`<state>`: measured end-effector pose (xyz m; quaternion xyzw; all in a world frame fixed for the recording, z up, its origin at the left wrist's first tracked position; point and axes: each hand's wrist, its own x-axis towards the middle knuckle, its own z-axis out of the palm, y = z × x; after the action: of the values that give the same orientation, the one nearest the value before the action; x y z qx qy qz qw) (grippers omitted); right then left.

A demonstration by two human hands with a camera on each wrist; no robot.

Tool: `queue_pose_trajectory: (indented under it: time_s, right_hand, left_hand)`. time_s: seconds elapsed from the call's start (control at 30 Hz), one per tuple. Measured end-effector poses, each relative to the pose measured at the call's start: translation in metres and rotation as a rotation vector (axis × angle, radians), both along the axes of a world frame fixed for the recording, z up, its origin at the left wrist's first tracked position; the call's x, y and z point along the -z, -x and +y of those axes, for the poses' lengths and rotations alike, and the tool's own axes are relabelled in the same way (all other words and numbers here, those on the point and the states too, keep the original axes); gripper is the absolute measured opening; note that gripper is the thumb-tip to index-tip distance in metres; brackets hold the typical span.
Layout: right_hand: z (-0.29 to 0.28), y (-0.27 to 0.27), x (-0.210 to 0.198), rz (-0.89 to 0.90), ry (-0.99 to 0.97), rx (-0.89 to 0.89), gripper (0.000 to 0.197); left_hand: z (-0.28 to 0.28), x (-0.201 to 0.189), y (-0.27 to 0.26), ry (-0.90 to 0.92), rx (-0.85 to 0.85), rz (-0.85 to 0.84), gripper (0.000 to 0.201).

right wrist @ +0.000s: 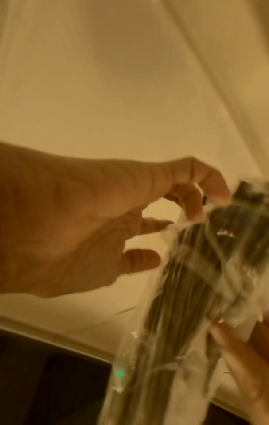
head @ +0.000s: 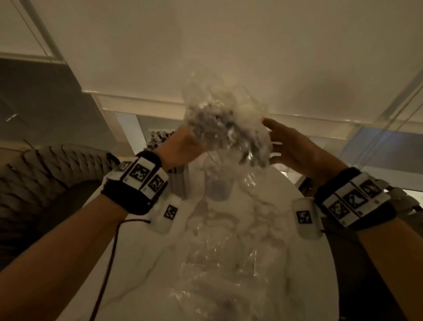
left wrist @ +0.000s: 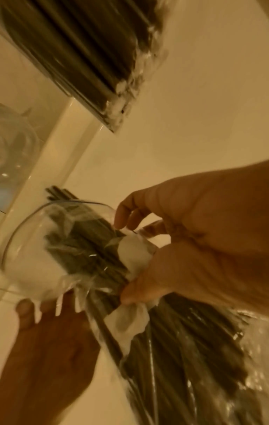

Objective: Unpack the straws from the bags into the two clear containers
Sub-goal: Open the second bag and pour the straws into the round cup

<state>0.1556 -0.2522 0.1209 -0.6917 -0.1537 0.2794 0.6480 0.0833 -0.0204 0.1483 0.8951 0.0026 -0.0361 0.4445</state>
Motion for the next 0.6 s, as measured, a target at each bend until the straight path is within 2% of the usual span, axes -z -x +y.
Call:
queue_pose_trajectory:
  time_s: [0.1, 0.17, 0.23, 0.33, 0.43, 0.6]
  right_hand:
    - [0.001, -0.030, -0.007, -0.357, 0.415, -0.056, 0.077]
    - [0.013, -0.040, 0.001, -0.503, 0.504, -0.105, 0.092]
    - [0.026, -0.047, 0.013, -0.491, 0.427, -0.106, 0.089]
    - [0.041, -0.054, 0.031, -0.337, 0.262, -0.033, 0.072]
    - [0.050, -0.054, 0.046, -0.303, 0.246, 0.048, 0.058]
    - [0.057, -0.054, 0.060, -0.263, 0.239, 0.092, 0.059]
  left_hand:
    - [0.004, -0.005, -0.029, 0.191, 0.053, -0.059, 0.019]
    - [0.009, 0.002, -0.045, 0.253, 0.048, -0.054, 0.014]
    - [0.012, 0.008, -0.056, 0.291, 0.036, -0.028, 0.012]
    - [0.015, 0.020, -0.068, 0.315, 0.030, 0.005, 0.007]
    - [0.015, 0.028, -0.073, 0.322, 0.021, 0.007, 0.007]
    - [0.018, 0.034, -0.078, 0.301, 0.036, 0.000, 0.035]
